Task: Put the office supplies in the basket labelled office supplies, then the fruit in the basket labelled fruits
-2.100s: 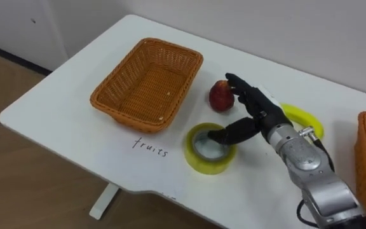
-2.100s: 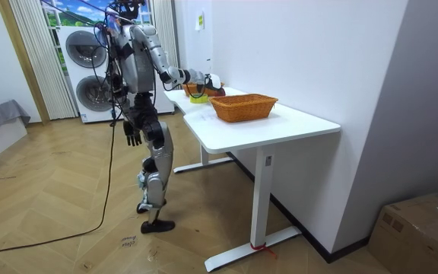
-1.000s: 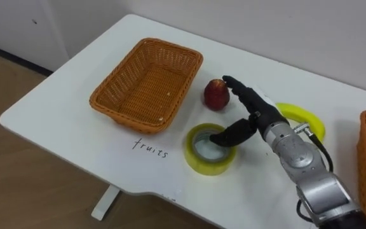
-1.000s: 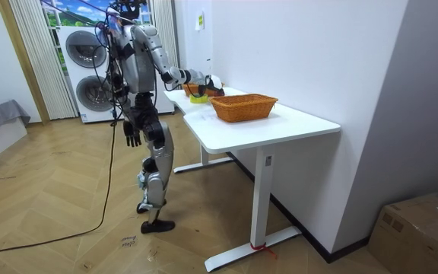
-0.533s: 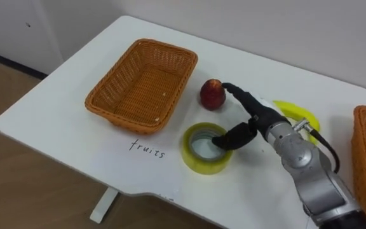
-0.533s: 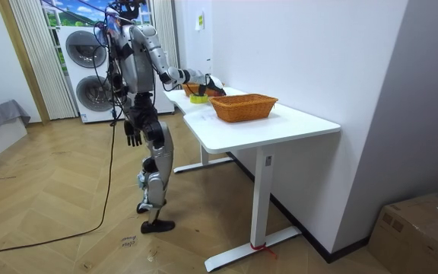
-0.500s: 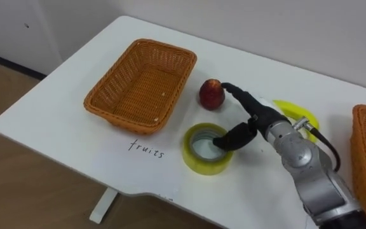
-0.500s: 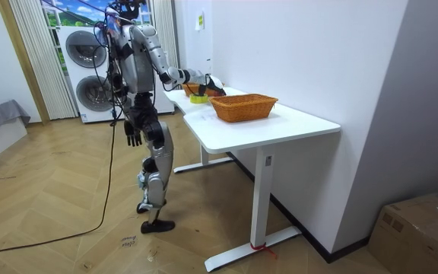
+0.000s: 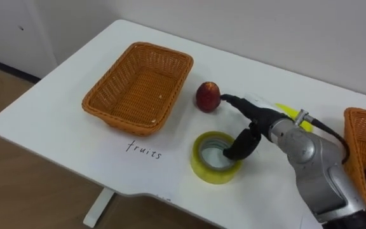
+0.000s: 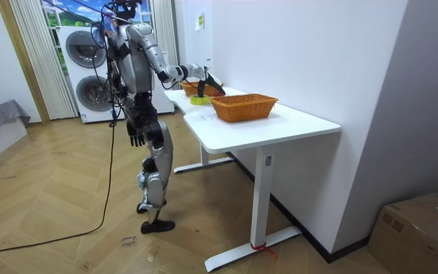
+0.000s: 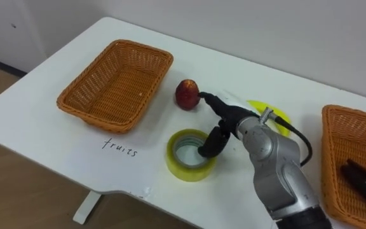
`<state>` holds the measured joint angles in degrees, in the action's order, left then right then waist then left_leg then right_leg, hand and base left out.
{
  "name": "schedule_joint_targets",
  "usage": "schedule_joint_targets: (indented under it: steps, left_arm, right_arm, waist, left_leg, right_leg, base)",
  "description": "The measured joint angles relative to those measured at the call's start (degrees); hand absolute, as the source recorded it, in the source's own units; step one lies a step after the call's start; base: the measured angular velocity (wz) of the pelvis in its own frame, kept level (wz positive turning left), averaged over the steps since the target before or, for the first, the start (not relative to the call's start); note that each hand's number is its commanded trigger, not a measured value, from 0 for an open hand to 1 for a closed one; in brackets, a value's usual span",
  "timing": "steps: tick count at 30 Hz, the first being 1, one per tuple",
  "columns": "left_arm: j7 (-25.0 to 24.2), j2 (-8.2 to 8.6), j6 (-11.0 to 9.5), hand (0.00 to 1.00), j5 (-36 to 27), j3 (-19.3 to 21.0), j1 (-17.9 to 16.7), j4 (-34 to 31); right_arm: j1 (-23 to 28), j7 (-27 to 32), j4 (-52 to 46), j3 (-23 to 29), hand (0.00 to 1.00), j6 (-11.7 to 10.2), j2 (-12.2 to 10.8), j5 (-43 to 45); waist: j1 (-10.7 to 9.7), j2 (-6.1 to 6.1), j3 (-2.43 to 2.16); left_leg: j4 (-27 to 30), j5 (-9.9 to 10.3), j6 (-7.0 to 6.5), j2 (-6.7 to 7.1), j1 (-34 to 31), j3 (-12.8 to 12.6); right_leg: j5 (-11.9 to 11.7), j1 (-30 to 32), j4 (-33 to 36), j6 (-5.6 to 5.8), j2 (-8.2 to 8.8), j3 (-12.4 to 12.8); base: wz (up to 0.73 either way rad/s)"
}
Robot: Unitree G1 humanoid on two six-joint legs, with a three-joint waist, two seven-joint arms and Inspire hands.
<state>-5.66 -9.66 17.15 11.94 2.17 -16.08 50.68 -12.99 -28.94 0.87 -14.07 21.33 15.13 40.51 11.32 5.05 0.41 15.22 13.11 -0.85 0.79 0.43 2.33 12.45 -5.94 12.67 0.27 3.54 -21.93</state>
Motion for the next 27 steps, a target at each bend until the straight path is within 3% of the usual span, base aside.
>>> schedule_joint_targets:
  steps: [11,19,27]
  left_arm:
    - [0.47,0.0,-0.04,0.0,-0.04,-0.01,0.31,-0.03]
    - [0.5,-0.35,-1.16,0.0,-0.04,0.43,1.02,0.03]
    - [0.46,-0.85,-1.89,0.0,-0.05,1.12,2.68,1.15]
  right_arm:
    - [0.0,-4.39,-1.71,1.73,0.0,0.79,0.0,2.68]
    - [0.01,-8.24,-1.86,1.86,0.0,1.29,1.14,2.88]
    - [0.01,-12.72,-1.84,1.85,0.0,1.3,1.62,3.71]
  waist:
    - [-0.04,-0.32,0.24]
    - [-0.03,0.69,-0.19]
    - [0.03,1.81,0.37]
  left_leg:
    - [0.0,0.01,-0.01,-0.05,-0.08,-0.27]
    - [0.16,0.0,0.0,-0.09,0.28,-0.46]
    - [0.06,0.01,-0.03,-0.09,0.36,-0.61]
  right_leg:
    - [0.0,0.13,0.0,0.0,0.01,-0.2]
    - [0.0,0.03,0.1,-0.01,0.02,0.12]
    - [-0.03,0.06,0.14,-0.04,-0.03,0.89]
  base:
    - [0.0]
    - [0.0]
    - [0.0]
